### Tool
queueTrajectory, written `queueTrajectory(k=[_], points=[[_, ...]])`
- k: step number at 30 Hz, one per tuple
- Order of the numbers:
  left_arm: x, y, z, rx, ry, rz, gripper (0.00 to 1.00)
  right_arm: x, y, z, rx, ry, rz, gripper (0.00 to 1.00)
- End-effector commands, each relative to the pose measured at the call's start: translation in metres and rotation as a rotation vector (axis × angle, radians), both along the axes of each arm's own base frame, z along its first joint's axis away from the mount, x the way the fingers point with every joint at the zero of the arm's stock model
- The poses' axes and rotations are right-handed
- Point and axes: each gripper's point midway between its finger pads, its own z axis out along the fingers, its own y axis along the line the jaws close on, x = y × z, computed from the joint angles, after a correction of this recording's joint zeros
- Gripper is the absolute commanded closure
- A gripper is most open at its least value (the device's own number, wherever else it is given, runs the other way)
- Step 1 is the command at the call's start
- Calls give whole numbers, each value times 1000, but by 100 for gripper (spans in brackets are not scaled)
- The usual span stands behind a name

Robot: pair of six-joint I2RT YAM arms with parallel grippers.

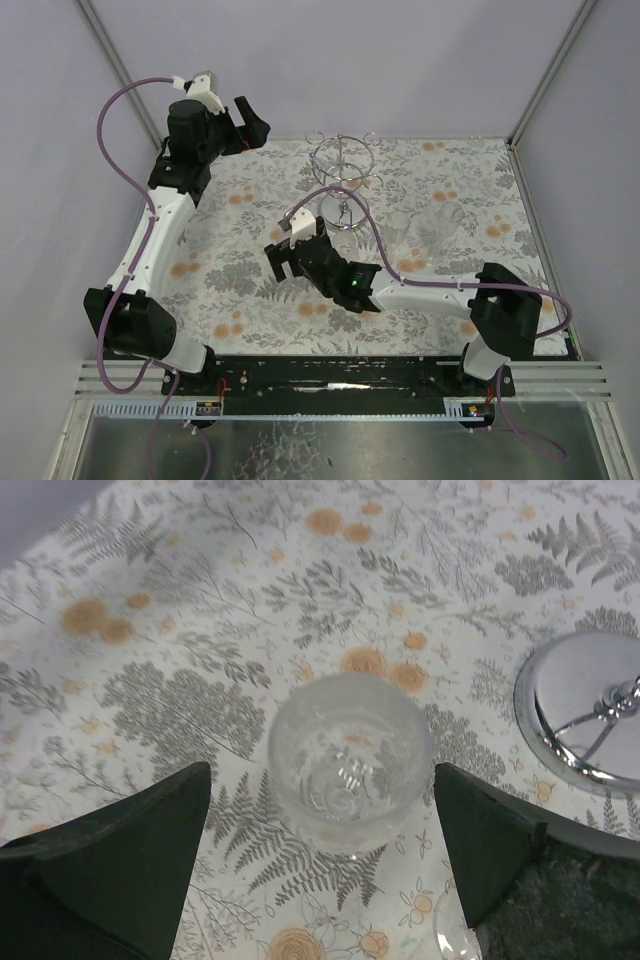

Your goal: Take the wine glass off the wine glass rack

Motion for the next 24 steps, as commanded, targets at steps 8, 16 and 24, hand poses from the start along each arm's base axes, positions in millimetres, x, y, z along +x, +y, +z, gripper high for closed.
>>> queueTrajectory(k=[8,16,24], points=[[0,4,18,-5,-68,6,0,9,0,108,146,-58,-49,1],[-4,11,7,51,-76,22,0,28,-50,133,36,-61,-339,1],[-20,16,-23,113,-51,15,0,20,-84,130,24,-33,-428,1]])
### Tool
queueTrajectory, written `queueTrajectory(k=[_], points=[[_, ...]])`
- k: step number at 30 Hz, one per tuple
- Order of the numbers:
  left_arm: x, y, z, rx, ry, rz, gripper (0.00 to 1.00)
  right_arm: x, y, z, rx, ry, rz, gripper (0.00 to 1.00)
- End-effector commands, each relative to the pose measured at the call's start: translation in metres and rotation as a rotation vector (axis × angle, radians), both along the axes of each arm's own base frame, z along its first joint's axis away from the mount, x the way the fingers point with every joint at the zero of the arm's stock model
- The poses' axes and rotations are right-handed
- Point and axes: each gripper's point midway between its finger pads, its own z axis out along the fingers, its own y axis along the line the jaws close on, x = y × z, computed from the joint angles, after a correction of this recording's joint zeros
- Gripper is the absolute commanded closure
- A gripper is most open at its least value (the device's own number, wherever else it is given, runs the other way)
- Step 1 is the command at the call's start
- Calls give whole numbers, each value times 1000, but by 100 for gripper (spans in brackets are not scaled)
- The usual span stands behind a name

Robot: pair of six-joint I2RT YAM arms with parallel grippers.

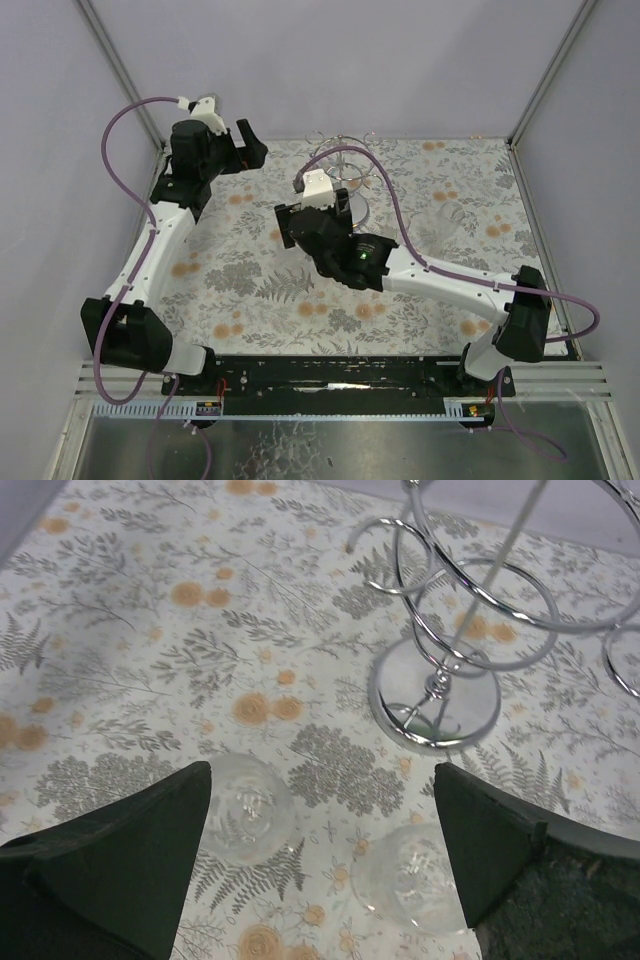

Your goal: Take the wine glass off the wine glass rack

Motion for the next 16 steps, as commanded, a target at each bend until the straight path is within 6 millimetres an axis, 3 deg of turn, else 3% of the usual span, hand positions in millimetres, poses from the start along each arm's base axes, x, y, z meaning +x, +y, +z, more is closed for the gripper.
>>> queueTrajectory(k=[1,9,16], points=[[-9,10,12,51,-90,7,0,-4,-41,21,48,-13,-125,1],[-28,14,-24,100,-39,-6,0,-14,-70,14,73,-1,-177,1],[-33,13,-39,96,-9,-11,0,-28,-89,-29,73,103,-243,1]])
